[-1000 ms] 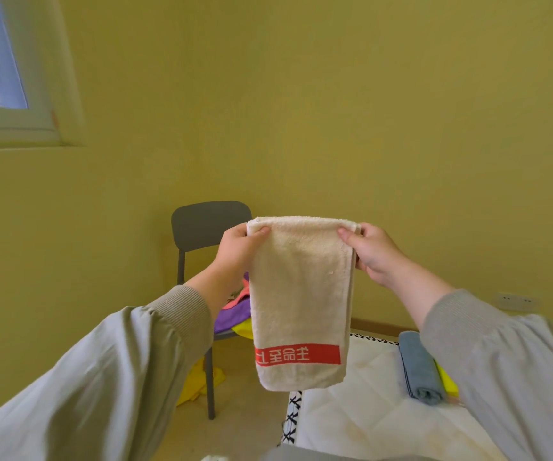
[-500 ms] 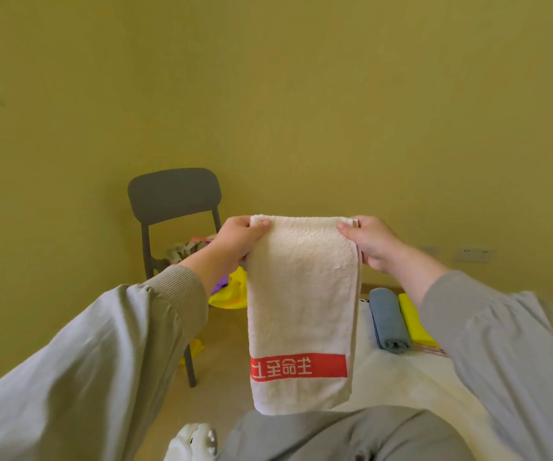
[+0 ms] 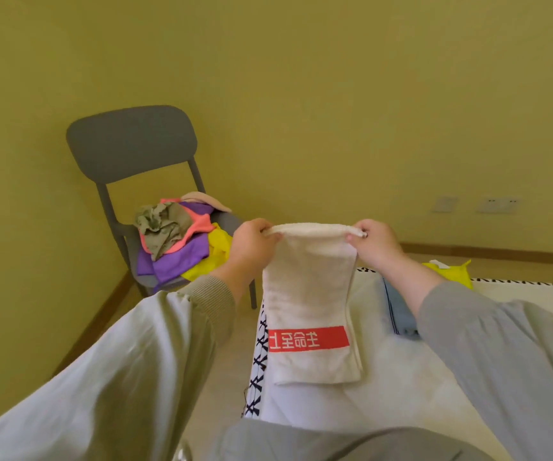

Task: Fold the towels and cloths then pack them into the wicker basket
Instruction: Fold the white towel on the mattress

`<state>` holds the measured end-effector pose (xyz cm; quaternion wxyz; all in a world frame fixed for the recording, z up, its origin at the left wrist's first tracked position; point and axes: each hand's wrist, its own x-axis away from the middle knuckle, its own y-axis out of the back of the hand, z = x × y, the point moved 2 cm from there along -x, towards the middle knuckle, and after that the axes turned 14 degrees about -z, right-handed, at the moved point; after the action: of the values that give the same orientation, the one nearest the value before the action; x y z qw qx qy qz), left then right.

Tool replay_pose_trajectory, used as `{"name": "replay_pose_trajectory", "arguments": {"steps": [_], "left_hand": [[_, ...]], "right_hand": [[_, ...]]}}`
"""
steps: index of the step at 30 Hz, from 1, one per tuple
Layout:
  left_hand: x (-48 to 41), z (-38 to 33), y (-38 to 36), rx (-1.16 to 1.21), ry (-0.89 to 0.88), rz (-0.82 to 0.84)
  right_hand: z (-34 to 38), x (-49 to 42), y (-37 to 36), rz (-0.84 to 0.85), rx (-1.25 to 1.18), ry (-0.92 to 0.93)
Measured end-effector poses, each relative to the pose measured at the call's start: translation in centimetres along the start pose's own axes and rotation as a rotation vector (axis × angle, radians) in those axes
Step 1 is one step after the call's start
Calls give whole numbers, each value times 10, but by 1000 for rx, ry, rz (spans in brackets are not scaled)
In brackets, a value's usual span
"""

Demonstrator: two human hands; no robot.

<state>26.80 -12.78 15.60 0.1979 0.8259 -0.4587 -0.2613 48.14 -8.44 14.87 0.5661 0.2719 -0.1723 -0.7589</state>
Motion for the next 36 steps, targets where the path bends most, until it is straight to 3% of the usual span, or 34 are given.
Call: {"name": "replay_pose_trajectory", "arguments": {"steps": [6,15,17,21,26,29,36], "left_hand": [[-23,42,-58,-84,-62,-40],[-34,96,-108,-87,-129,-13],[-38,100,-113,-7,-95,54],[-43,96,-111,357,216,321],[-44,81,-91,630,381,634],[-40,70,-78,771,449,767],[-30,51,-56,815,528,624]], "right_hand": [[-40,-23,-43,-104,138,78],[-96,-41,-103,98,189,45],[-104,-46,-115,151,98,-95],[-116,-52,-137,316,-316,-478],[-114,-53,-125,626,-556,-516],[-113,-50,-105,729,-598,-534],[-74,-32,-59,639,-747,-559]]}}
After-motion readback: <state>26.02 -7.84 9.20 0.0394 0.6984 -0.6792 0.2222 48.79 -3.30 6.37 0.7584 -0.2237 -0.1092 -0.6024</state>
